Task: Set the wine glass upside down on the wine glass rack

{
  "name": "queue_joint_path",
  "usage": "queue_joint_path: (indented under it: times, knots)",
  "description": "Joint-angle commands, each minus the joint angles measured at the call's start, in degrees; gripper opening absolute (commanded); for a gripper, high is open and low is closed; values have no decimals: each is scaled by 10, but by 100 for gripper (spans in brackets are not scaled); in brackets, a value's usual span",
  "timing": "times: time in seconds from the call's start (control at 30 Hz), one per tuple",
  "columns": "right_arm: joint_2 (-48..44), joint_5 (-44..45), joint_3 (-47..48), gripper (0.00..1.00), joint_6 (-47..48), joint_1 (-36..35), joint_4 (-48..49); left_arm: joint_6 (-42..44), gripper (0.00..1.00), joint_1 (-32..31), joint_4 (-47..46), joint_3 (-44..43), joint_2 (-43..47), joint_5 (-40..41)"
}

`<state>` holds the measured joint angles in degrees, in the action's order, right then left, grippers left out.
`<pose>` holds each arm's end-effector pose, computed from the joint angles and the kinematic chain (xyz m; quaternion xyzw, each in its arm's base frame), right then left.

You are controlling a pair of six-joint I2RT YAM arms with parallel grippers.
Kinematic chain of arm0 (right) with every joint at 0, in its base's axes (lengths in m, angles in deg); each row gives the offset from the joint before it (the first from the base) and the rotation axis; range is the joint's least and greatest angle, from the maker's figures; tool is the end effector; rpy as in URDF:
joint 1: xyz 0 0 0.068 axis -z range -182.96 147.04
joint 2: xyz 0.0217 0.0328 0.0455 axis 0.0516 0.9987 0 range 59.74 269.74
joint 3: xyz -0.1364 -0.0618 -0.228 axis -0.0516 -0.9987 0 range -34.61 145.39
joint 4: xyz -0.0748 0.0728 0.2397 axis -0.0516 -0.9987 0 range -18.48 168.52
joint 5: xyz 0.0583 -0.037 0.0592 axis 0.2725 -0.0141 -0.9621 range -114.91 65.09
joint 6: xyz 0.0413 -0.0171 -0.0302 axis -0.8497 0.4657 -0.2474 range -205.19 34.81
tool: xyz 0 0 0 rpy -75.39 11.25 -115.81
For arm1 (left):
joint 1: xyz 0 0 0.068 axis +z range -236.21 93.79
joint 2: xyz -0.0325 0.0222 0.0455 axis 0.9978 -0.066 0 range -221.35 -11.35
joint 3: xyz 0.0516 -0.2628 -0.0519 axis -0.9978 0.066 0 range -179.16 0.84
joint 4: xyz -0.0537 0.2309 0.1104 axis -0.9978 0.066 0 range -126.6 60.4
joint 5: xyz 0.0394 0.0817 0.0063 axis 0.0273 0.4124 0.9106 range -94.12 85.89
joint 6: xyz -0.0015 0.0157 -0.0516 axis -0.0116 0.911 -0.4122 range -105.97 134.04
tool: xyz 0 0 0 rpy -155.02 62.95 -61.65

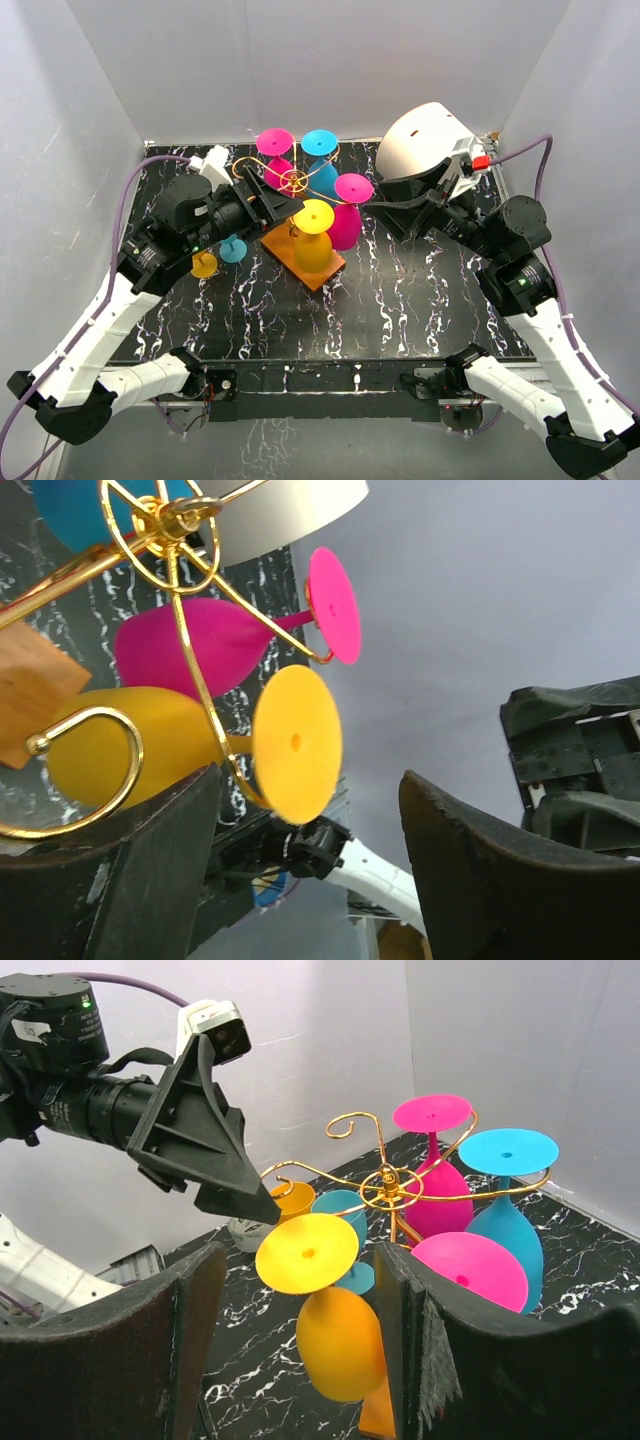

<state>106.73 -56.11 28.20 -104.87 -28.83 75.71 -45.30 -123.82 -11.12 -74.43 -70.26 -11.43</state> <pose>0.1368 0.0869 0.4546 -0.2426 0.5872 0.4461 0.6303 0.1635 -0.1317 0.4488 -0.1025 0.7538 -0.5168 0.3928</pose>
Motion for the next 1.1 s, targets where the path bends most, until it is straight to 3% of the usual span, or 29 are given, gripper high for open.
queue_joint_path:
  times: [0.0, 0.33, 0.43, 0.57, 0.87, 1.07]
  knots:
    - [-7, 21, -2, 59, -1, -2, 43, 67, 72, 2, 73, -38, 19, 3]
    - [-17, 56, -11, 59, -10, -2, 50, 176, 76, 3, 166, -110, 24, 39]
    - [-21, 67, -14, 59, -14, -2, 52, 210, 73, 3, 218, -148, 19, 110]
    - [-25, 84, -18, 59, -16, -2, 52, 242, 60, 3, 281, -169, 18, 239]
    - [-34, 96, -24, 59, -18, -2, 48, 231, 45, 3, 323, -98, 6, 388]
    - [-41, 99, -30, 59, -18, -2, 47, 236, 42, 44, 319, -43, -5, 399]
